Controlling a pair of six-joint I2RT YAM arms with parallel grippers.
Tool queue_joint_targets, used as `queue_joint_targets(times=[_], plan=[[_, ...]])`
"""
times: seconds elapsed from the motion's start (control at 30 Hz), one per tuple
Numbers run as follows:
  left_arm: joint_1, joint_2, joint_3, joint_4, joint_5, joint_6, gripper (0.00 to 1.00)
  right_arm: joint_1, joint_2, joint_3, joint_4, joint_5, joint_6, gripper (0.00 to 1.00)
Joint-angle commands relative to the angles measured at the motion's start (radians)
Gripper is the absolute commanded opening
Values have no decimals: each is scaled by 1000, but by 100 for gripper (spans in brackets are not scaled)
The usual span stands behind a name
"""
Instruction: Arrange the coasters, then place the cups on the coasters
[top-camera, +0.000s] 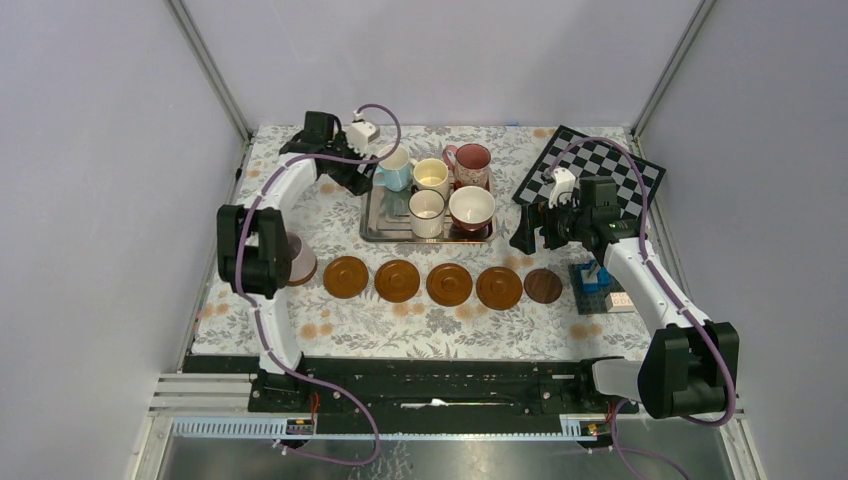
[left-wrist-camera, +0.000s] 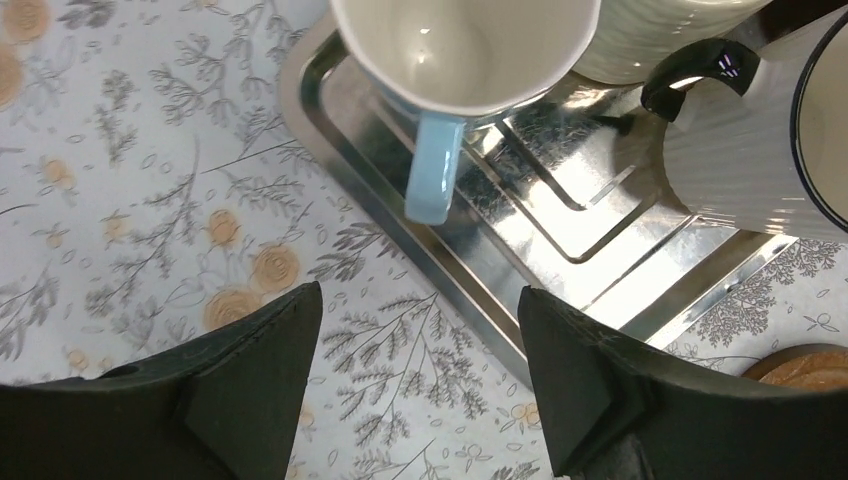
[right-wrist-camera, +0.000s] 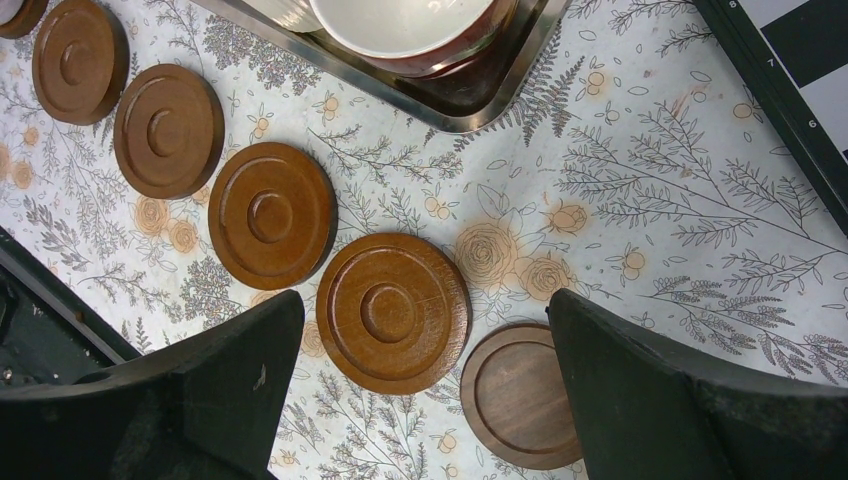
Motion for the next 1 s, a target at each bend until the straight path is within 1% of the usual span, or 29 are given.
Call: queue_joint_targets(times=[0.0, 0.13, 0.3, 0.43, 0.63, 0.7, 0.8, 0.87, 0.9, 0.97], plan=[[-30, 45, 77, 39, -5, 10, 77, -5, -20, 3, 18, -15, -14, 99], [-53, 109, 132, 40, -34, 4, 74, -5, -16, 1, 23, -17, -11, 100], [-80, 172, 184, 43, -53, -10, 69, -5, -17, -2, 24, -9, -16, 100], [-94, 196, 198, 66, -66, -26, 61, -5, -19, -5, 25, -7, -17, 100], [-102, 217, 219, 70, -79, -43, 41, -5, -22, -8, 24, -2, -19, 100], [-102, 214, 217, 71, -73, -51, 31, -5, -22, -8, 25, -2, -19, 100], [-102, 202, 209, 70, -69, -69, 12, -5, -26, -11, 26, -1, -18, 100], [-103, 186, 194, 73, -73, -87, 2, -5, -28, -10, 27, 1, -19, 100], [-101, 175, 183, 80, -81, -98, 0, -5, -29, -11, 26, 2, -19, 100], [-100, 135, 130, 108, -99, -119, 0, -5, -31, -11, 25, 3, -20, 100]])
